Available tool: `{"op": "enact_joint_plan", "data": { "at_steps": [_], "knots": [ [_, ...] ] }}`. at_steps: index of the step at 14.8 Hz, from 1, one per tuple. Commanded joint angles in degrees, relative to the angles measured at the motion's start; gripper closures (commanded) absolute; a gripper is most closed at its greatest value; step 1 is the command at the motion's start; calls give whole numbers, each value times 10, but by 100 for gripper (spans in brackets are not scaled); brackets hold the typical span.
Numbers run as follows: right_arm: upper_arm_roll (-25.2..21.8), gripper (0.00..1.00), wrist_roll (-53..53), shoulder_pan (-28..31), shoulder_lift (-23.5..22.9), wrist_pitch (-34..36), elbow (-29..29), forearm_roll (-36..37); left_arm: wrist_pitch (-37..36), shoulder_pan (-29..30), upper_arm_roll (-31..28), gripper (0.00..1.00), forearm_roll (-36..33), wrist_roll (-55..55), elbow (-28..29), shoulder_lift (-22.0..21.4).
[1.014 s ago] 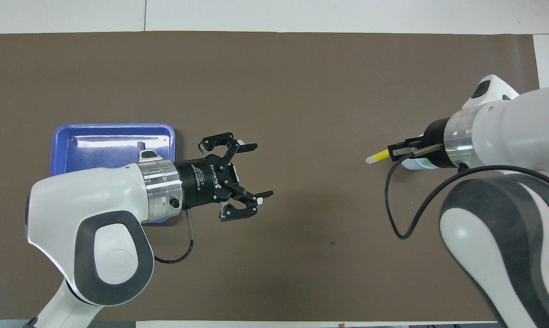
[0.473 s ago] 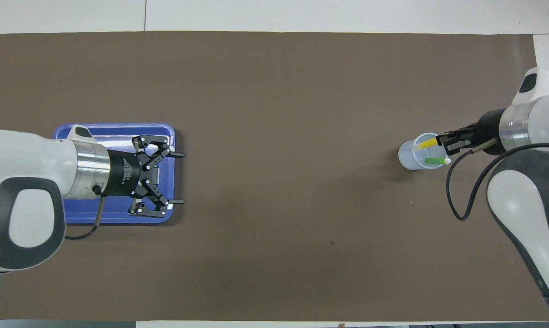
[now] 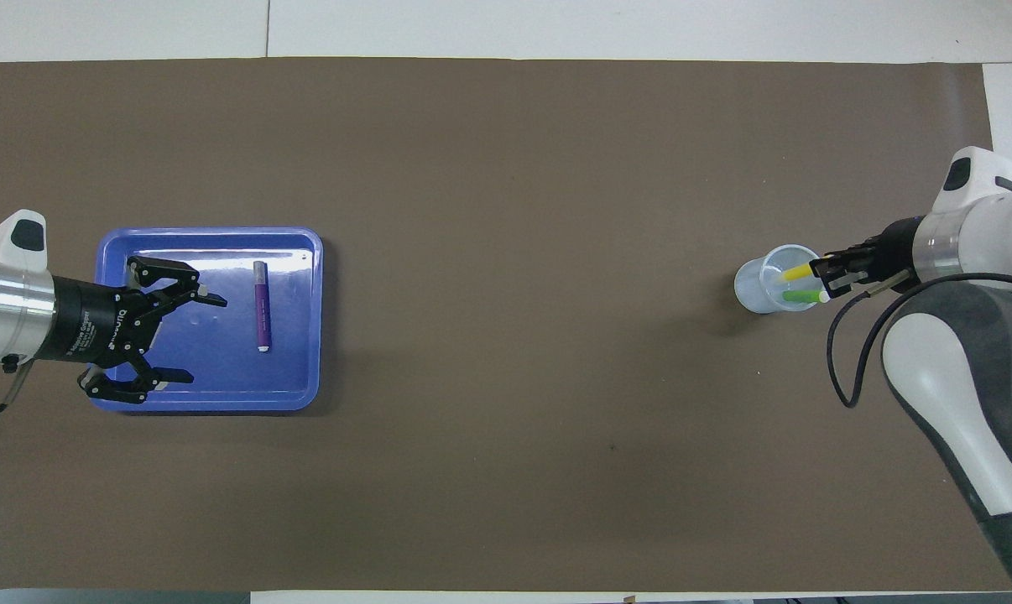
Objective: Transfer and insert pens with both arms
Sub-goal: 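Insert the yellow pen into the cup while the left gripper returns, then grasp the purple pen in the tray with the left gripper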
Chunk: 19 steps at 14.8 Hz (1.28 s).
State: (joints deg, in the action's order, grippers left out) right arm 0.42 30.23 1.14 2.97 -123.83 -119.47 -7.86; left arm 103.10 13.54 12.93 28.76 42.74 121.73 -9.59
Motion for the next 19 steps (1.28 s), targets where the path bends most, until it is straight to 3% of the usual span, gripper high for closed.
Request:
{"op": "enact_joint_plan", "data": {
  "at_steps": [1, 4, 8, 13, 14, 15, 19],
  "knots": [
    [1, 100, 31, 4, -9, -40, -16, 9, 17, -4, 7, 0, -76, -131, -2, 28],
    [2, 100, 35, 4, -32, -57, -16, 11, 69, -20, 7, 0, -134, -240, -2, 59],
    [2, 100, 61, 4, -49, -91, -23, 11, 149, -62, 7, 0, -212, -282, -1, 113],
    [2, 100, 62, 4, -50, -110, -37, 12, 203, -78, 7, 3, -252, -352, 2, 167],
    [2, 56, 62, 4, -51, -110, -37, 11, 216, -82, 7, 5, -259, -352, 3, 176],
    [2, 25, 60, 4, -51, -110, -37, 11, 225, -82, 7, 9, -265, -353, 4, 185],
    [2, 2, 56, 4, -53, -110, -28, 10, 252, -97, 7, 12, -273, -352, 5, 214]
  ]
}}
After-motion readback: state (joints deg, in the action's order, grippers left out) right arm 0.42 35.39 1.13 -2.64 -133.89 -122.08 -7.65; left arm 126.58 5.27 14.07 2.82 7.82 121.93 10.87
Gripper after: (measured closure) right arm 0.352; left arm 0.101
